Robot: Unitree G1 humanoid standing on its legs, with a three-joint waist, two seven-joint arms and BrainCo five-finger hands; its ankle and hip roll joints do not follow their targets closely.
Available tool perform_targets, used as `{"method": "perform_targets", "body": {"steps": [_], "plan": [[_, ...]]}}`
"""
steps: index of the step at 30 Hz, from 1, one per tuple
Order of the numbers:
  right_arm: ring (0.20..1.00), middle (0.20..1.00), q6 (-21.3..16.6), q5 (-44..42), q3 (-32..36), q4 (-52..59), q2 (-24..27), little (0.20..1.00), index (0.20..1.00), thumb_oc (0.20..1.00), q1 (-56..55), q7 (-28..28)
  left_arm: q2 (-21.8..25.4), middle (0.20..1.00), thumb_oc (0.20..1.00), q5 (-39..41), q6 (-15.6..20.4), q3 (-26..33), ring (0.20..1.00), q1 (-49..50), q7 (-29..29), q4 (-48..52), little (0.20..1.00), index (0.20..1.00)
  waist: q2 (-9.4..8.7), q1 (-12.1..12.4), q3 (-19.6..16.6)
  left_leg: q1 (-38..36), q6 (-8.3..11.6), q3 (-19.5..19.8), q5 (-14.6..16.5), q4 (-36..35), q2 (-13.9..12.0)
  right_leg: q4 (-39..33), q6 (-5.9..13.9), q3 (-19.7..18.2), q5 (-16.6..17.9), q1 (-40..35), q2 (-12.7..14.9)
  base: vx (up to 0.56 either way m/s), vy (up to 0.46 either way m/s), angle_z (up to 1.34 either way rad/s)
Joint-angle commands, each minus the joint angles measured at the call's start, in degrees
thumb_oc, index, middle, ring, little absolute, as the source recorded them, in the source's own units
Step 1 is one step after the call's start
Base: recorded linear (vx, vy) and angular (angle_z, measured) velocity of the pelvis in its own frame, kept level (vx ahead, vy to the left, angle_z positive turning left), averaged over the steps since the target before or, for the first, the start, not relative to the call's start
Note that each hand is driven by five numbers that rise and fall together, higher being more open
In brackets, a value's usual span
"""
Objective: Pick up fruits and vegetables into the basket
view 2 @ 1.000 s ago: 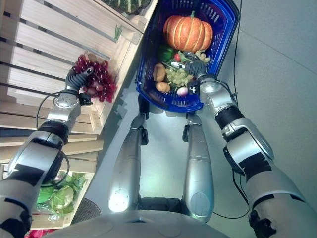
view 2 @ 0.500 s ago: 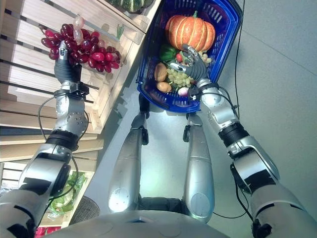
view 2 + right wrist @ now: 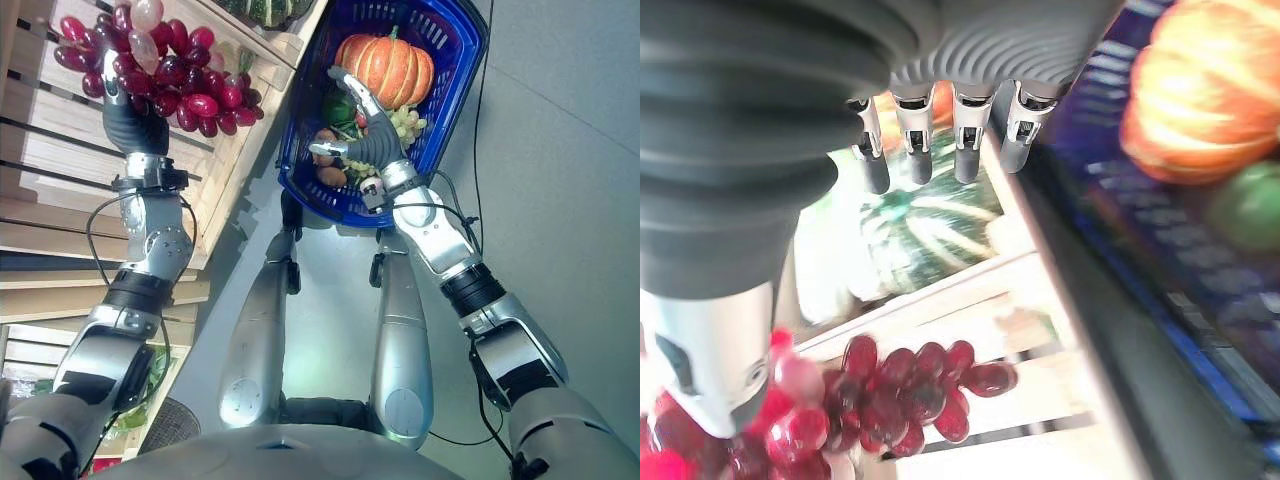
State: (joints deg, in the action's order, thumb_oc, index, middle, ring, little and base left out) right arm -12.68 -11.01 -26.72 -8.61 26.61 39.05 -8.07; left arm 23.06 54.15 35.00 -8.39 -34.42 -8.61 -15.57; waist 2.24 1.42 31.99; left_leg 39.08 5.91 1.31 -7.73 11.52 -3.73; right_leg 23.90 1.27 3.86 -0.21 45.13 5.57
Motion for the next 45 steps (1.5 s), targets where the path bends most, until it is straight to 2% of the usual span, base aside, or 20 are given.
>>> {"method": "perform_targets", "body": {"steps": [1,3,15,20,29,34,35,36,37,45], "plan": [[1.000,1.000,-2.75,2.63,0.88,6.63,-0.77,1.000,1.000,1.000,0.94,1.12,-0.73,0.200,0.200,-4.88,0.69,0.02,0.200,-1.64,-2.35,6.80,0.200,0.200,0.74,-0.57,-2.20,0.26,-3.28,-0.58,4.59,1.68,6.98,-2.14,0.95,4.58,-4.15,-4.63,-2.73,0.00,0.000,0.00],[1.000,1.000,-1.55,2.52,0.71,8.73,-1.43,1.000,1.000,1.000,1.96,1.61,-1.02,0.200,0.200,-6.09,-2.03,-1.18,0.200,-2.29,-2.37,10.82,0.200,0.200,0.81,-0.47,-2.20,0.27,-3.42,-0.69,4.68,1.73,7.06,-2.18,0.92,4.55,-4.10,-4.67,-2.76,0.00,0.000,0.00],[1.000,1.000,0.04,1.51,-1.08,12.21,-3.64,1.000,1.000,1.000,5.35,1.46,-2.04,0.200,0.200,-3.99,-9.57,-6.03,0.200,-4.28,-10.02,18.90,0.200,0.200,1.01,-0.17,-2.20,-0.11,-3.78,-0.98,4.79,1.50,7.27,-2.76,0.84,4.72,-3.56,-5.14,-2.68,0.00,0.000,0.00],[1.000,1.000,1.06,0.42,-1.80,13.11,-3.99,1.000,1.000,1.000,6.32,1.77,-2.17,0.200,0.200,-3.22,-10.72,-7.31,0.200,-4.69,-12.13,20.51,0.200,0.200,0.93,-0.10,-2.20,-0.17,-3.87,-1.10,4.75,1.36,7.29,-3.01,0.76,4.79,-3.36,-5.20,-2.75,0.00,0.000,0.00],[1.000,1.000,5.19,-2.65,-3.82,13.59,-4.34,1.000,1.000,1.000,7.55,4.11,-2.16,0.200,0.200,-1.28,-13.48,-8.78,0.200,-5.38,-15.88,22.25,0.200,0.200,0.59,0.10,-2.20,-0.15,-3.92,-0.95,4.76,1.36,7.32,-3.04,0.71,5.09,-3.14,-5.13,-2.79,0.00,0.000,0.00],[1.000,1.000,5.93,-4.51,-4.78,13.08,-4.04,1.000,1.000,1.000,8.12,3.94,-1.96,0.200,0.200,-0.59,-14.54,-9.83,0.200,-5.85,-17.59,23.07,0.200,0.200,0.42,0.16,-2.20,-0.23,-3.97,-1.02,4.59,1.03,7.27,-3.40,0.68,5.23,-2.92,-5.25,-2.86,0.00,0.000,0.00],[0.878,0.878,6.20,-4.96,-4.83,13.16,-3.99,0.878,0.878,0.878,8.15,4.10,-1.81,0.200,0.200,-0.30,-14.70,-10.02,0.200,-5.95,-17.75,23.24,0.200,0.200,0.39,0.16,-2.20,-0.16,-3.99,-1.01,4.55,1.04,7.26,-3.38,0.69,5.25,-2.85,-5.16,-2.87,0.00,0.000,0.00],[0.363,0.363,6.43,-5.56,-5.08,13.13,-3.89,0.363,0.363,0.363,8.31,3.70,-1.88,0.200,0.200,-0.50,-14.70,-10.31,0.200,-6.00,-17.88,23.29,0.200,0.200,0.31,0.14,-2.20,-0.13,-3.98,-1.01,4.57,1.08,7.24,-3.39,0.70,5.27,-2.82,-5.13,-2.86,0.00,0.000,0.00],[0.200,0.200,6.24,-5.76,-5.11,13.06,-3.87,0.200,0.200,0.200,8.30,3.72,-1.89,0.200,0.200,-0.42,-14.83,-10.37,0.200,-6.00,-18.01,23.38,0.200,0.200,0.29,0.15,-2.20,-0.14,-3.99,-1.01,4.57,1.05,7.23,-3.46,0.70,5.28,-2.80,-5.16,-2.86,0.00,0.000,0.00],[0.200,0.200,6.33,-8.48,-5.84,12.65,-5.14,0.200,0.200,0.200,8.70,2.90,-2.38,0.200,0.200,-1.38,-15.69,-11.85,0.200,-6.18,-17.21,23.86,0.200,0.200,0.17,0.25,-2.20,-0.10,-4.13,-0.90,4.50,0.90,7.39,-3.92,0.72,5.34,-2.48,-5.23,-2.83,0.00,0.000,0.00]]}}
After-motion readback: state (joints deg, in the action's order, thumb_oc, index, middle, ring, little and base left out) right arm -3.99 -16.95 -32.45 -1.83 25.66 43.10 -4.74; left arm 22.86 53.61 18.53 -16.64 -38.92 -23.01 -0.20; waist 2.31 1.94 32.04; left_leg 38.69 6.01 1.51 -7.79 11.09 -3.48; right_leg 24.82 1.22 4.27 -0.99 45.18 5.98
